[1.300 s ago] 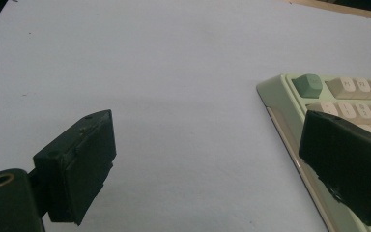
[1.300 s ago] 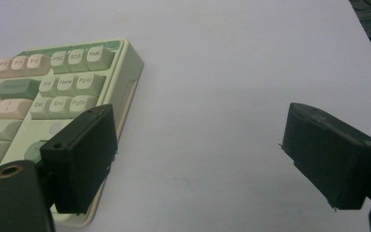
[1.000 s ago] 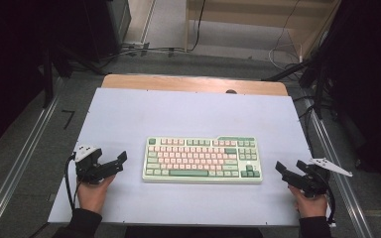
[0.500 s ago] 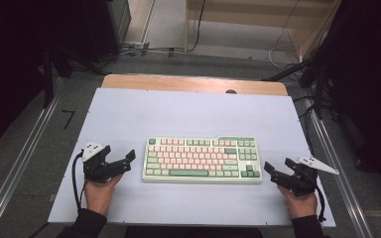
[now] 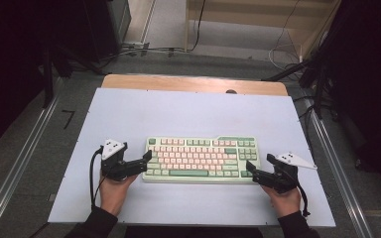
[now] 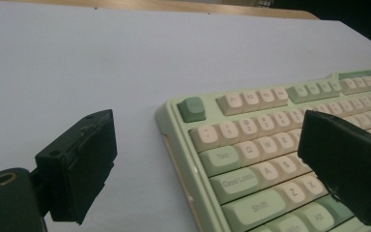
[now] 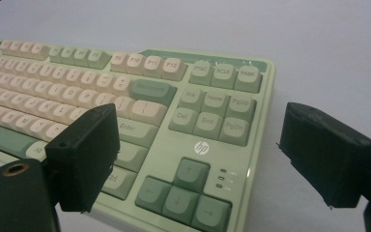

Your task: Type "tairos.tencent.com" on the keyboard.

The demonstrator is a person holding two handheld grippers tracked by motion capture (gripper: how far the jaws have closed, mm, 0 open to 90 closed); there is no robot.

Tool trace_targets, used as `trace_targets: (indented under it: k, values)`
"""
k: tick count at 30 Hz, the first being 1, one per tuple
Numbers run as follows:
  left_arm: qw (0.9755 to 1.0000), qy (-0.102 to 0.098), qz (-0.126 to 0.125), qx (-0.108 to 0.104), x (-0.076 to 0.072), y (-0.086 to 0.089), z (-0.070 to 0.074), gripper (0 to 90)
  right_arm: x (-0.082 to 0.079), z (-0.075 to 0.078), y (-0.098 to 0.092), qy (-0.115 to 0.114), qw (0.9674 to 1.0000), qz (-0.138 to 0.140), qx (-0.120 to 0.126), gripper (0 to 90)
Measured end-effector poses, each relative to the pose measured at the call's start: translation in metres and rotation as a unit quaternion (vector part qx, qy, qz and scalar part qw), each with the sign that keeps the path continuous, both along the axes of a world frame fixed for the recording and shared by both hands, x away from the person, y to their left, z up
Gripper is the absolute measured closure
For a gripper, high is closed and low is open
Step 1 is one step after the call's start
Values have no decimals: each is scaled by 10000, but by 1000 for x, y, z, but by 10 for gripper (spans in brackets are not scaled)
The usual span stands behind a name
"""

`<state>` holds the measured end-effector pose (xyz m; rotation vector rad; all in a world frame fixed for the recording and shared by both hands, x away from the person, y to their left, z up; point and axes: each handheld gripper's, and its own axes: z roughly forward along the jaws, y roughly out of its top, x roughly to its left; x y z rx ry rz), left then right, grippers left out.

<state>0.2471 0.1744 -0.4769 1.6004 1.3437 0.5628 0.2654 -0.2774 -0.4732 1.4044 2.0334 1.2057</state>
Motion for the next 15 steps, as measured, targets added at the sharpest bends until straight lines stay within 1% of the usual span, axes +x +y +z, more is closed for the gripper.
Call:
trace_targets:
  k: [3, 5, 8, 9, 12, 15]
  values:
    - [9999, -3, -159, 21, 4, -11, 0, 91, 1, 0, 3, -5, 10000, 34, -14, 123]
    - [9998, -2, -194, 31, 4, -14, 1, 101, 2, -1, 6, -7, 10000, 59, -22, 123]
    - [9995, -47, -311, 79, 6, -23, 2, 131, 3, -1, 10, -8, 10000, 87, -35, 123]
    - [9990, -36, -432, 87, 8, -28, 2, 146, 3, -1, 11, -13, 9999, 102, -49, 123]
    - [9980, 0, -610, 163, 12, -36, 2, 251, 4, -2, 14, 5, 9999, 146, -65, 124]
    - [9967, -40, -810, 95, 14, -41, 1, 421, 4, -3, 16, 25, 9998, 187, -105, 124]
